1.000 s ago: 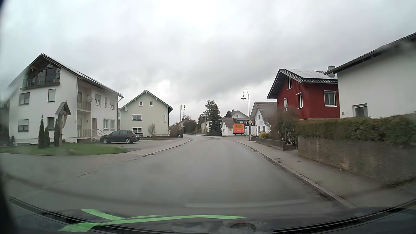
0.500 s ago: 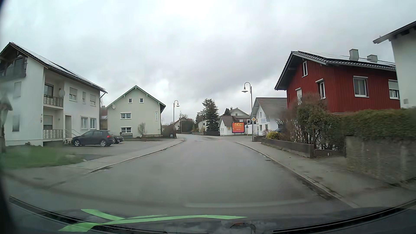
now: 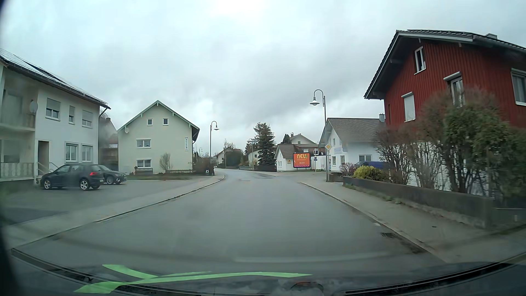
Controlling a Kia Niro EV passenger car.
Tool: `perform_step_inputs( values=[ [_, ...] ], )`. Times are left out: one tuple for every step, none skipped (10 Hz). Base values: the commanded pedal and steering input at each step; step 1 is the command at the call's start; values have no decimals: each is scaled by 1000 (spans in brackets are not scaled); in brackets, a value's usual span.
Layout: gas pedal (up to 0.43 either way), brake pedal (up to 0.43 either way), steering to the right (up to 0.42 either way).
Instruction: Follow the waypoints while adhering to traffic rules and regulations
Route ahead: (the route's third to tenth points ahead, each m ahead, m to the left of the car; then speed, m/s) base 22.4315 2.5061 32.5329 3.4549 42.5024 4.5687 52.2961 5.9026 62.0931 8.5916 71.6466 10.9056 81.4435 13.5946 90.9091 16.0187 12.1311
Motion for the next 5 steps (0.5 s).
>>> perform_step_inputs(
  values=[
    [47, 0, -10],
    [47, 0, -12],
    [47, 0, -11],
    [47, 0, -10],
    [47, 0, -9]
  ],
)
